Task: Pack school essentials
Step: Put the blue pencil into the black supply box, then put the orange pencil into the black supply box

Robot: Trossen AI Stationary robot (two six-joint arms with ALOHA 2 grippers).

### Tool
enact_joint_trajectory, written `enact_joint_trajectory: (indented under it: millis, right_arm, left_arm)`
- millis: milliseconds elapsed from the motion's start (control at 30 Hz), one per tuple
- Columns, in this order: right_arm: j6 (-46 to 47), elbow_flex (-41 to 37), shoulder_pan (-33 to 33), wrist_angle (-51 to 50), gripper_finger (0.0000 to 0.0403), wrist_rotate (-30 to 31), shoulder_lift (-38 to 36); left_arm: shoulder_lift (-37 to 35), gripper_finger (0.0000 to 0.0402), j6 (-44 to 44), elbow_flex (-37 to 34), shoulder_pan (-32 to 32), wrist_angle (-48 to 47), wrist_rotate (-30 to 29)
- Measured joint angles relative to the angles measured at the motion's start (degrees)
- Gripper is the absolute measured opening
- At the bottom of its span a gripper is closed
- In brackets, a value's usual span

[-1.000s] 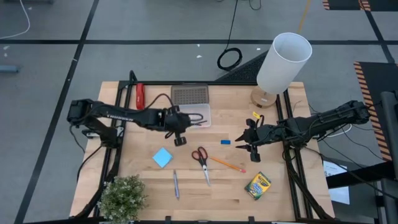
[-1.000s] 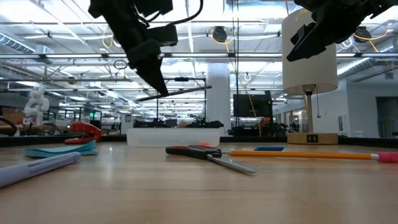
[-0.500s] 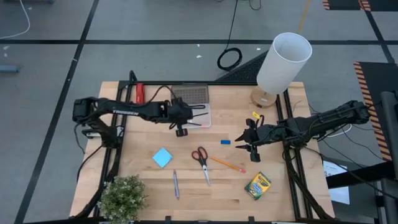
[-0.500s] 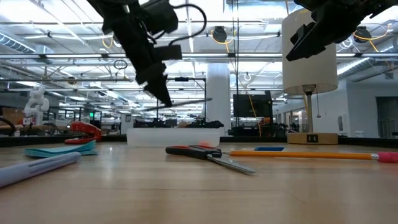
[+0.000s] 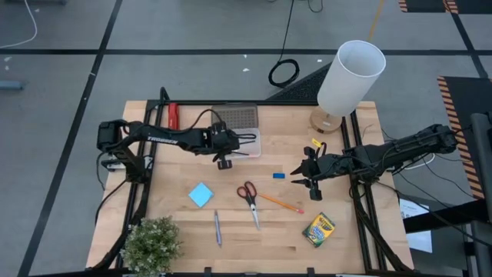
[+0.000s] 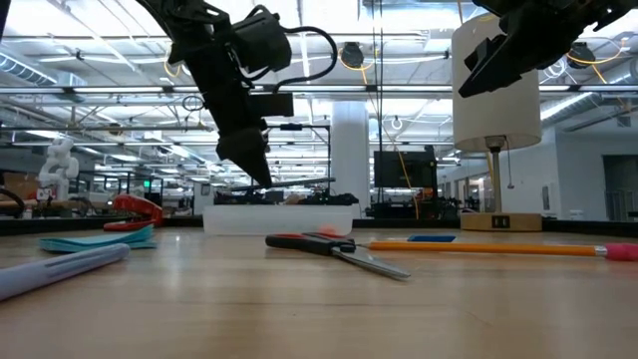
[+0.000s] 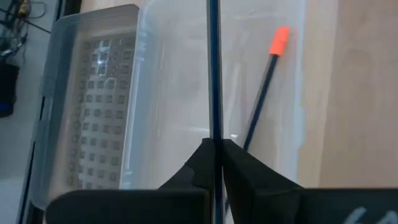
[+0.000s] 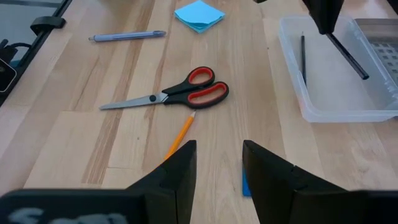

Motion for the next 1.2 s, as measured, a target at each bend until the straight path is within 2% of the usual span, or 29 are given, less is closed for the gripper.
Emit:
enact_joint_trajectory:
  millis: [333,567,700,1033,1200]
  right_arm:
    - [0.1,0.0,0.0,0.0,0.0125,0.0,0.0]
    - [0.1,0.0,0.0,0.0,0.0125,0.0,0.0]
    - [0.0,0.0,0.0,0.0,0.0125,0.0,0.0]
    - [0.0,0.0,0.0,0.0,0.0125,0.0,0.0]
    - [1.6,0.0,0.0,0.0,0.0125,0.0,0.0]
  left_arm:
    - [0.0,0.0024,-1.7,0.0,0.0,-0.1,-0.1]
    - [0.0,0.0068,-4.4,0.0,-0.1,-1.2,0.1]
    - [0.0,0.0085,-4.4,0.0,-0.2,-1.2,2.8]
    - [0.0,0.0088,-5.8,0.0,-0.2,-0.6,3.0]
    - [-0.4,0.0088,-11.1,0.0,-0.2,-0.9,3.3]
